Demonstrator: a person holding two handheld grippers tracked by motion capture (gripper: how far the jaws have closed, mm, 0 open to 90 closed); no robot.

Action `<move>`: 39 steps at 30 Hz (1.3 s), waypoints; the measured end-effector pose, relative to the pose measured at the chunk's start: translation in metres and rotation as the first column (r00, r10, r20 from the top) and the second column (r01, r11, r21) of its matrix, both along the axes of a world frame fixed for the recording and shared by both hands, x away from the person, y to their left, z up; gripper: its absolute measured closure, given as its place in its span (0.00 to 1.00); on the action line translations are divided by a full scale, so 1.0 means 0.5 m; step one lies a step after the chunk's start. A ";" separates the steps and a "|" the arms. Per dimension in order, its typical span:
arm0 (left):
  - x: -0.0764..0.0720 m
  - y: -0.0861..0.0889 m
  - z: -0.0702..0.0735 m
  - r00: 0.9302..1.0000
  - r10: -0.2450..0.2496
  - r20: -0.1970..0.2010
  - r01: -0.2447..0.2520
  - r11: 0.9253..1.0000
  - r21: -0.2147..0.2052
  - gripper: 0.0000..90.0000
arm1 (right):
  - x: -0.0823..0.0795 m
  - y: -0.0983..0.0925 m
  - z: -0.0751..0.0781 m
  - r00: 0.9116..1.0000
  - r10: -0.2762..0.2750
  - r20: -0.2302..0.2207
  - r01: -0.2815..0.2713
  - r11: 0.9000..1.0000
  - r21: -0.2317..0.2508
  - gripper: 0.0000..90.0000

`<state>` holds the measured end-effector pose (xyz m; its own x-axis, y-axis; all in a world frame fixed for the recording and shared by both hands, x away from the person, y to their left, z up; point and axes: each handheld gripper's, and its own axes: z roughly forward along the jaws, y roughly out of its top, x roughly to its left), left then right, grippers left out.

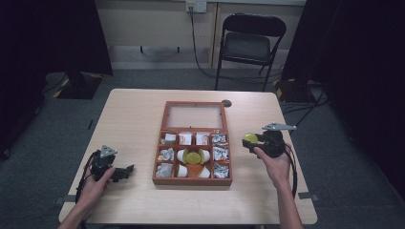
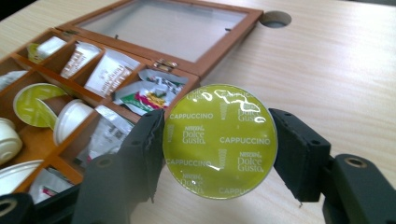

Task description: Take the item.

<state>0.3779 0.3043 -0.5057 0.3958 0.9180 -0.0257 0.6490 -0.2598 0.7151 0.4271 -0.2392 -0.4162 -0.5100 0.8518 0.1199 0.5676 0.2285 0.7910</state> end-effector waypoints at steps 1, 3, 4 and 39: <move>0.000 0.000 0.000 1.000 0.000 0.000 0.000 1.000 0.000 0.00 | 0.001 -0.001 -0.003 1.000 -0.003 -0.005 0.003 1.000 0.001 0.43; 0.000 0.000 0.000 1.000 0.000 0.000 0.000 1.000 0.001 0.00 | 0.004 -0.004 -0.012 1.000 -0.009 -0.017 0.009 1.000 -0.002 0.43; 0.000 0.000 0.000 1.000 0.000 0.000 0.000 1.000 0.001 0.00 | 0.006 -0.005 -0.015 1.000 -0.011 -0.020 0.011 1.000 -0.003 0.43; 0.000 0.000 0.000 1.000 -0.002 -0.001 0.002 1.000 0.002 0.00 | 0.031 0.000 -0.101 0.992 -0.029 -0.126 0.020 0.997 -0.078 0.43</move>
